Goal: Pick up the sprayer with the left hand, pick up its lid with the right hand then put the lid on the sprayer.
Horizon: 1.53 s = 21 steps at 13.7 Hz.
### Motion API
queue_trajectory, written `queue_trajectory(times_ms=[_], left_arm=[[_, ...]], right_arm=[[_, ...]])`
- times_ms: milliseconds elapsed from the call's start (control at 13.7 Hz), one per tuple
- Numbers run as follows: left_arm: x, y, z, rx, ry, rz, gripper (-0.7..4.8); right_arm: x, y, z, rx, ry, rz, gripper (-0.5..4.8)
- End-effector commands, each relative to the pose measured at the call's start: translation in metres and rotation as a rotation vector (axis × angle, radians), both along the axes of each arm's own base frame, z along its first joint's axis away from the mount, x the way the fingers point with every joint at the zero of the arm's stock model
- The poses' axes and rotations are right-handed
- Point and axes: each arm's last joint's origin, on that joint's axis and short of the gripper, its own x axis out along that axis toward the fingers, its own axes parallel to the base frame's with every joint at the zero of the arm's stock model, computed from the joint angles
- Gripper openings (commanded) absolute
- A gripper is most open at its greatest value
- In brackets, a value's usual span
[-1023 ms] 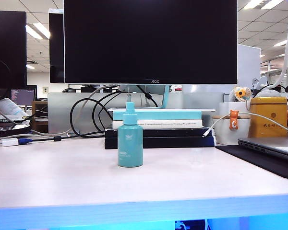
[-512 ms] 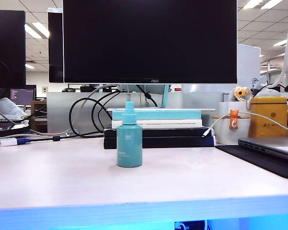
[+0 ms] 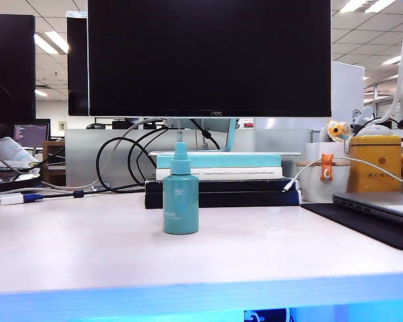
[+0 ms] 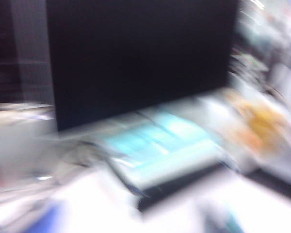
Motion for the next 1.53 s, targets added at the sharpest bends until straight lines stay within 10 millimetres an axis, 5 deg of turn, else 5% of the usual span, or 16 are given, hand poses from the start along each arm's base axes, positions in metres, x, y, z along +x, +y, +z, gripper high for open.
queue_trajectory(times_ms=[73, 146, 219, 731, 950, 1243, 1535], left_arm=[[0.037, -0.011, -0.013, 0.035, -0.033, -0.176, 4.44], [0.051, -0.015, -0.027, 0.067, -0.003, -0.246, 4.68], [0.060, -0.017, -0.039, 0.088, 0.027, -0.311, 4.70], [0.127, -0.044, -0.125, 0.035, 0.101, -0.567, 4.75], [0.145, -0.077, -0.135, 0.056, 0.108, -0.662, 4.79], [0.146, -0.077, -0.142, 0.072, 0.164, -0.662, 4.79], [0.154, -0.080, -0.146, 0.117, 0.205, -0.686, 4.79]], right_arm=[[0.036, 0.016, -0.003, -0.258, -0.112, 0.210, 0.65], [0.050, 0.021, -0.015, -0.264, -0.063, 0.295, 3.40], [0.059, 0.025, -0.025, -0.267, -0.031, 0.344, 3.65], [0.118, 0.045, -0.107, -0.207, 0.263, 0.588, 3.74], [0.132, 0.051, -0.129, -0.188, 0.334, 0.629, 4.14], [0.138, 0.056, -0.145, -0.185, 0.357, 0.659, 4.14], [0.152, 0.068, -0.140, -0.208, 0.323, 0.700, 4.13]])
